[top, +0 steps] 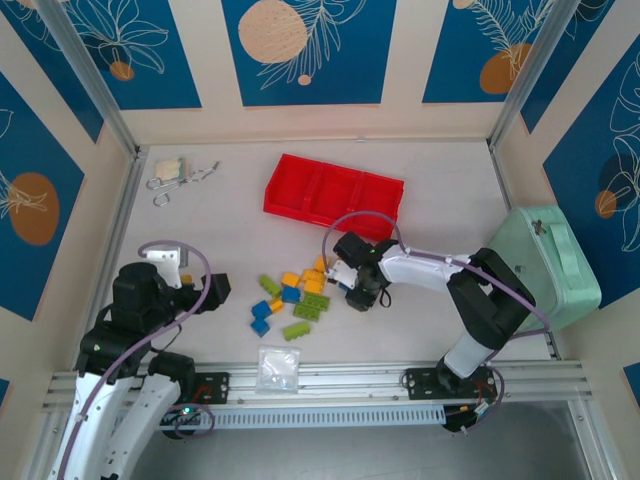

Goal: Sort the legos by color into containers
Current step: Pick up the lego from the center of the table, then place the lego in the container.

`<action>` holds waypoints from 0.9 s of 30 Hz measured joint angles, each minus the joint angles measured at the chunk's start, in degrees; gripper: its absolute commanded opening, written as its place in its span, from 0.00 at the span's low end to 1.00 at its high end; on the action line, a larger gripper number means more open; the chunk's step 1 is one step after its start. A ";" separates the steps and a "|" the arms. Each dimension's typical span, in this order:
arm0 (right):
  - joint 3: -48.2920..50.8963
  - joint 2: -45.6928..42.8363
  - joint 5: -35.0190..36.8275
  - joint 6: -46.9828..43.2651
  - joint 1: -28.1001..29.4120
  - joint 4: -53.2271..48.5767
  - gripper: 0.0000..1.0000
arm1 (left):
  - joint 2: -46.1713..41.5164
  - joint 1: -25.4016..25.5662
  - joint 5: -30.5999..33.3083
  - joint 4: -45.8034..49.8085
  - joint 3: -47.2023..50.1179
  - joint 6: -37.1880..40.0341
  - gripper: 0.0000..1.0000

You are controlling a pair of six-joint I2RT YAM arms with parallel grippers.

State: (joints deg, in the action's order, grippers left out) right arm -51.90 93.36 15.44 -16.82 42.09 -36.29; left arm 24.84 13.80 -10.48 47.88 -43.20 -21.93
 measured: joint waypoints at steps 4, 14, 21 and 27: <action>-0.68 0.28 1.16 0.81 0.50 -0.79 0.20 | 0.00 0.00 -0.02 -0.42 0.04 0.02 0.99; -10.38 -6.27 1.88 6.32 -3.69 -4.28 0.10 | -0.02 0.00 -0.02 -0.50 0.04 0.90 0.99; -25.42 -1.66 0.46 14.53 -16.28 -3.82 0.06 | -0.04 0.00 -0.04 -0.50 0.04 1.05 0.99; -38.69 16.22 1.40 17.59 -20.39 -5.68 0.16 | -0.07 0.00 -0.15 -0.52 0.04 1.05 0.99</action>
State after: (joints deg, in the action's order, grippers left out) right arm -90.59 109.58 16.84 0.78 21.69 -41.98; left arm 24.77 13.80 -10.63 47.35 -43.16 -20.88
